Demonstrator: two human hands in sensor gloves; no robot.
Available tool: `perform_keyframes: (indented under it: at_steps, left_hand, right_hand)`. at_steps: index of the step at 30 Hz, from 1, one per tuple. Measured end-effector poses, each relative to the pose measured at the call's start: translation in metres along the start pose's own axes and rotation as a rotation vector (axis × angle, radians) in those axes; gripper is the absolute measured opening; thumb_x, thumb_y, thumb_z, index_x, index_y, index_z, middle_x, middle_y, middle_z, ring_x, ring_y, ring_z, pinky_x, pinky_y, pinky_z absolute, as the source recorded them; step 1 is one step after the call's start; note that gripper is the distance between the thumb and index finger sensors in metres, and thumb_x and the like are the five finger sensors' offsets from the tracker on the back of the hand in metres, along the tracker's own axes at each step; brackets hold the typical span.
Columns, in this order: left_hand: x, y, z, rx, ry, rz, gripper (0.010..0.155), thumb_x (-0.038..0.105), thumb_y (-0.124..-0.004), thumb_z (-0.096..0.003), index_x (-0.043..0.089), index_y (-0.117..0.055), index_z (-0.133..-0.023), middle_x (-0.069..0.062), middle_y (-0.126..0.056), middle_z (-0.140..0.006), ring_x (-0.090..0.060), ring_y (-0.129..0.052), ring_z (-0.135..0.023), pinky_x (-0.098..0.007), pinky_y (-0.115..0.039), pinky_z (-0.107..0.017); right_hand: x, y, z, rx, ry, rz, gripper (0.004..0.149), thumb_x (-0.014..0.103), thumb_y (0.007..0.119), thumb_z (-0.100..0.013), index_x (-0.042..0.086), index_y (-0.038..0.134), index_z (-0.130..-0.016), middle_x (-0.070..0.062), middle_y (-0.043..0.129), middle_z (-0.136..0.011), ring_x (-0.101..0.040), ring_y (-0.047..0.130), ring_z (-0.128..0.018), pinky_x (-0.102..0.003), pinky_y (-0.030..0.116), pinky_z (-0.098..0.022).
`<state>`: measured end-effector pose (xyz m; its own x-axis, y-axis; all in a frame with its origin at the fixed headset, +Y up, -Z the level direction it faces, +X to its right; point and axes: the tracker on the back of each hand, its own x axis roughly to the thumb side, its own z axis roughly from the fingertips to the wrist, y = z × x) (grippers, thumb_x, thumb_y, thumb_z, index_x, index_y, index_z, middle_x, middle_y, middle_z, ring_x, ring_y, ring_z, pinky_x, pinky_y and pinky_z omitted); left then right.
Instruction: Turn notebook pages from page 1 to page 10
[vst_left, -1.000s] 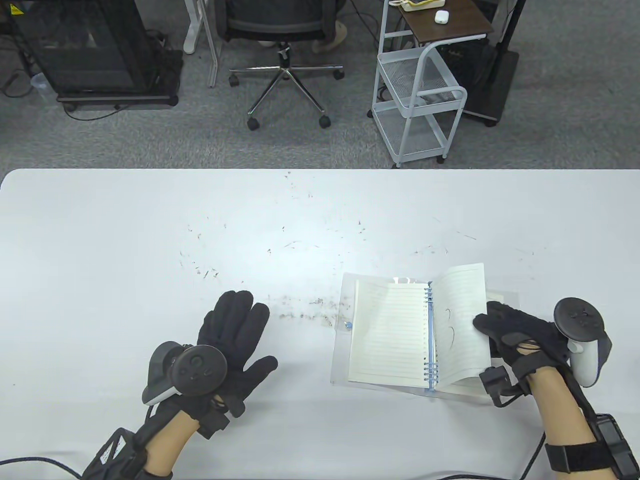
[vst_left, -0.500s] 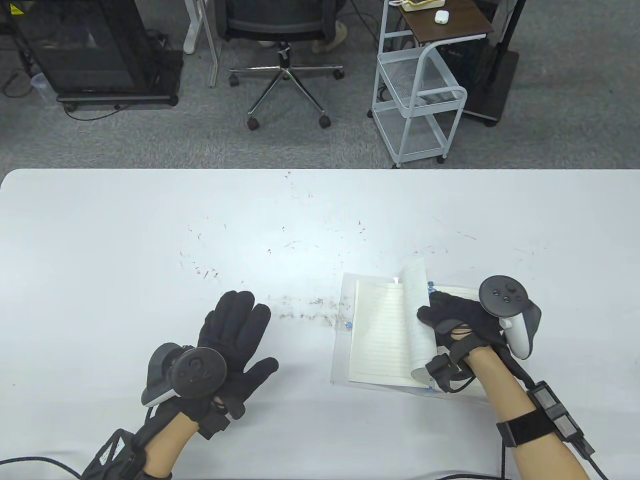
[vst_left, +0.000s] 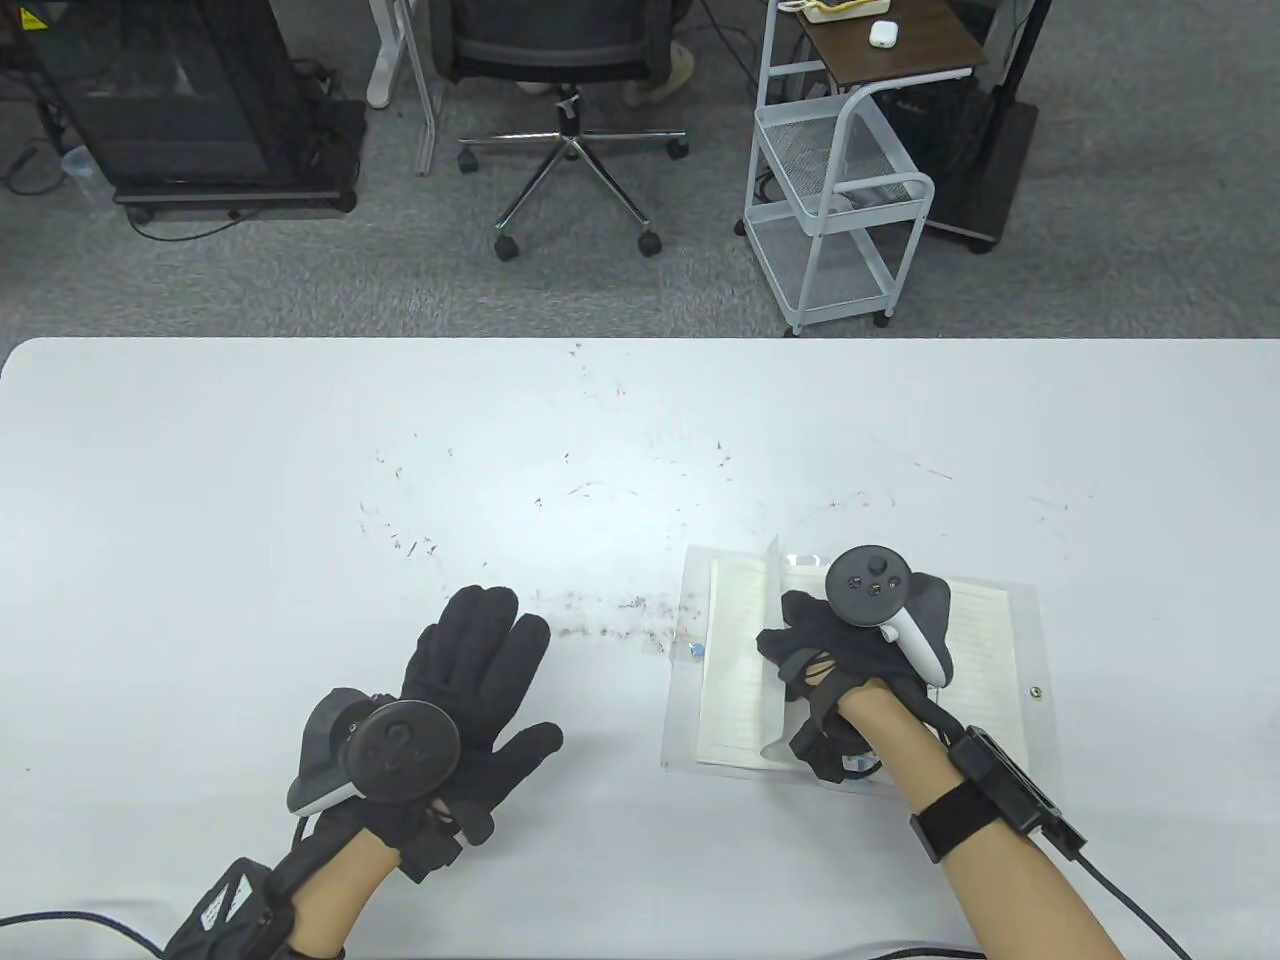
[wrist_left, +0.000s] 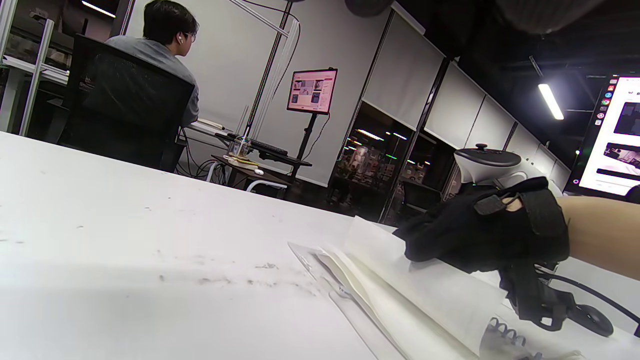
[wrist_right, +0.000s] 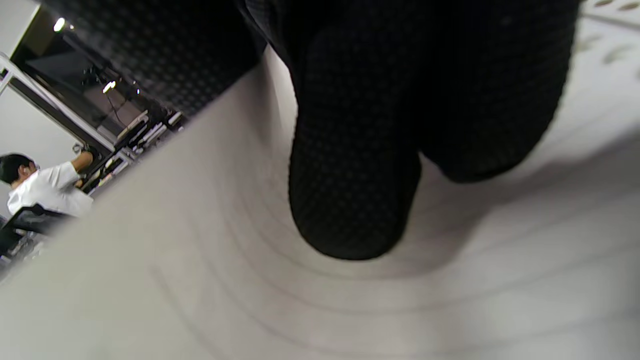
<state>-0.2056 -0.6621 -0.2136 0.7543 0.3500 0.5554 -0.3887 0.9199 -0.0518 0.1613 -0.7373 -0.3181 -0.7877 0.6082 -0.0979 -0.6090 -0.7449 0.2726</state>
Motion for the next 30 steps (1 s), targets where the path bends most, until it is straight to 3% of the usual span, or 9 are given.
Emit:
perform_keyframes:
  at_steps: [5,9,15,18,21,24,30]
  left_hand:
    - [0.0,0.0,0.0,0.001,0.001,0.001,0.085,0.069,-0.064,-0.0457,0.025,-0.037,-0.114,-0.011,-0.023,-0.119,-0.047,-0.021,-0.114,-0.071,-0.038,-0.073]
    - [0.001,0.001,-0.001,0.001,0.004,0.002,0.085,0.069,-0.064,-0.0457,0.025,-0.037,-0.114,-0.011,-0.023,-0.119,-0.047,-0.021,-0.114,-0.071,-0.038,-0.073]
    - [0.0,0.002,-0.001,0.008,0.01,0.004,0.085,0.069,-0.064,-0.0457,0.025,-0.037,-0.114,-0.011,-0.023,-0.119,-0.047,-0.021,-0.114,-0.071,-0.038,-0.073]
    - [-0.001,0.002,-0.001,0.008,0.013,0.005,0.085,0.069,-0.064,-0.0457,0.025,-0.037,-0.114,-0.011,-0.023,-0.119,-0.047,-0.021,-0.114,-0.071,-0.038,-0.073]
    - [-0.001,0.002,-0.001,0.004,0.016,0.005,0.085,0.068,-0.064,-0.0457,0.025,-0.037,-0.114,-0.011,-0.023,-0.119,-0.047,-0.021,-0.114,-0.071,-0.038,-0.073]
    - [-0.001,0.003,-0.001,0.003,0.02,0.005,0.085,0.069,-0.064,-0.0457,0.025,-0.037,-0.114,-0.011,-0.023,-0.119,-0.047,-0.021,-0.114,-0.071,-0.038,-0.073]
    - [-0.003,0.002,-0.002,-0.002,0.033,0.008,0.085,0.068,-0.064,-0.0457,0.025,-0.037,-0.114,-0.011,-0.023,-0.119,-0.047,-0.021,-0.114,-0.071,-0.038,-0.073]
  right_hand:
    - [0.001,0.008,-0.001,0.082,-0.013,-0.017,0.072,0.051,0.079,-0.049,-0.002,0.057,-0.091,-0.031,0.085,-0.078,-0.025,0.113,-0.04,-0.045,0.092,-0.032]
    - [-0.001,0.003,0.004,0.069,-0.022,-0.041,0.073,0.054,0.075,-0.049,-0.002,0.055,-0.091,-0.031,0.084,-0.079,-0.027,0.112,-0.041,-0.046,0.091,-0.032]
    - [-0.024,-0.035,0.024,-0.028,-0.017,-0.095,0.075,0.054,0.075,-0.049,-0.001,0.051,-0.094,-0.03,0.08,-0.084,-0.034,0.108,-0.05,-0.052,0.087,-0.037]
    - [-0.047,-0.055,0.033,-0.047,-0.01,-0.135,0.078,0.056,0.075,-0.05,0.001,0.044,-0.097,-0.033,0.068,-0.092,-0.041,0.101,-0.061,-0.057,0.081,-0.043]
    - [-0.075,-0.07,0.041,-0.108,0.024,-0.138,0.083,0.058,0.075,-0.05,0.003,0.038,-0.099,-0.035,0.055,-0.098,-0.051,0.085,-0.075,-0.065,0.072,-0.05]
    - [-0.103,-0.075,0.046,-0.105,0.059,-0.066,0.087,0.065,0.075,-0.049,0.009,0.032,-0.101,-0.034,0.04,-0.104,-0.062,0.055,-0.089,-0.071,0.058,-0.056]
    - [-0.134,-0.066,0.044,0.018,0.155,0.166,0.103,0.077,0.073,-0.047,0.014,0.012,-0.101,-0.038,0.015,-0.103,-0.068,0.016,-0.091,-0.079,0.029,-0.059]
